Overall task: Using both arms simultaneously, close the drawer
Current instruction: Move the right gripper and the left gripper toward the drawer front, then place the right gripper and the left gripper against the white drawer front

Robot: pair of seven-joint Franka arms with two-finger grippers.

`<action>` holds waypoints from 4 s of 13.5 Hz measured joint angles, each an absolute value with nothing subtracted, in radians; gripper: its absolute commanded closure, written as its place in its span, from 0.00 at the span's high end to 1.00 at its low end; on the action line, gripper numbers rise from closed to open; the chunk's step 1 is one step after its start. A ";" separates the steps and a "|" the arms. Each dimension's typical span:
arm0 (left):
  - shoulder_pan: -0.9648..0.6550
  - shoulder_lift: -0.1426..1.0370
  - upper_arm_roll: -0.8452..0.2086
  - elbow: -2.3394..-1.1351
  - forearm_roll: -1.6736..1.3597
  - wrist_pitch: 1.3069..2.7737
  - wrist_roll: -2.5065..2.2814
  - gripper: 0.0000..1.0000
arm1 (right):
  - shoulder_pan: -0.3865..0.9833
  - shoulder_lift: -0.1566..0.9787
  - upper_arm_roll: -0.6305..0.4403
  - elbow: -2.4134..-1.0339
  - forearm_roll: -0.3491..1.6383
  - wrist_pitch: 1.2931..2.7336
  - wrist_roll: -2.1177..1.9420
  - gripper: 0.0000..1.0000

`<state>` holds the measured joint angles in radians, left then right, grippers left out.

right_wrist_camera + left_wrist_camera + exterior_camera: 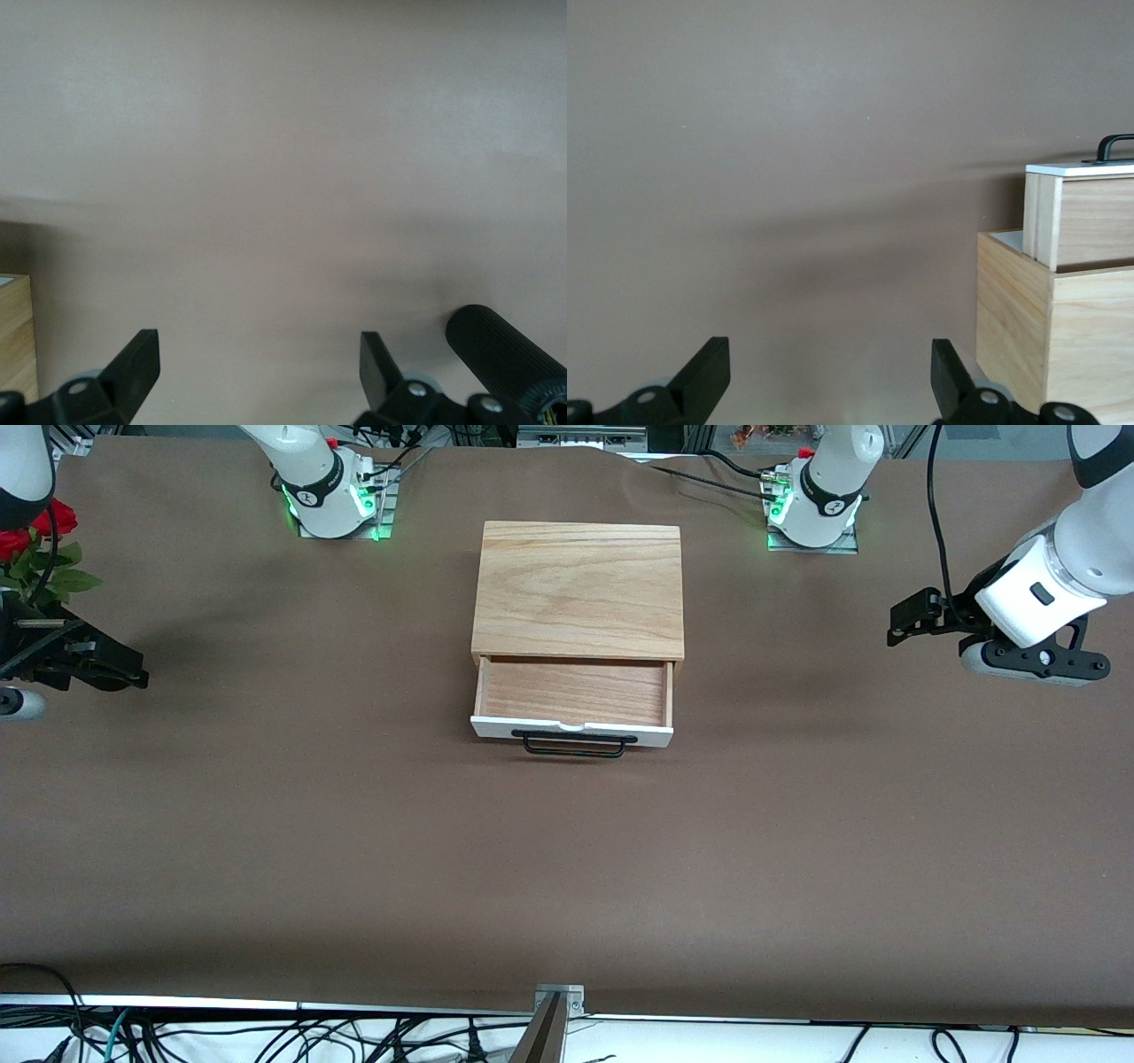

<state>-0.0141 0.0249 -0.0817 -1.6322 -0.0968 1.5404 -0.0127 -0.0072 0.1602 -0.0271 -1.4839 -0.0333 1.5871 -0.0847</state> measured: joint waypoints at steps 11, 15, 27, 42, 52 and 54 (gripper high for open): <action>-0.031 0.056 -0.089 -1.632 -0.142 1.639 -0.020 1.00 | 0.032 0.186 -0.013 -1.484 -0.007 1.637 -0.083 1.00; -0.071 0.161 -0.100 -1.634 -0.329 1.777 -0.028 1.00 | 0.101 0.265 -0.009 -1.485 0.095 1.704 -0.081 1.00; -0.230 0.495 -0.193 -1.641 -0.681 2.198 -0.029 1.00 | 0.377 0.564 -0.004 -1.485 0.360 2.098 -0.073 1.00; -0.249 0.604 -0.234 -1.641 -0.777 2.211 -0.027 1.00 | 0.499 0.649 0.044 -1.483 0.415 2.153 0.005 1.00; -0.248 0.609 -0.247 -1.644 -0.777 2.158 -0.028 1.00 | 0.514 0.649 0.044 -1.474 0.416 2.073 0.009 1.00; -0.247 0.609 -0.247 -1.645 -0.777 2.095 -0.028 1.00 | 0.526 0.649 0.044 -1.475 0.416 2.032 0.009 1.00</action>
<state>-0.2471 0.6088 -0.2471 -1.6450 -0.7767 2.0947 -0.0276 0.5264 0.6488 0.0444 -1.4748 0.4164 2.0319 0.0088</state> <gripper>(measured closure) 0.000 0.000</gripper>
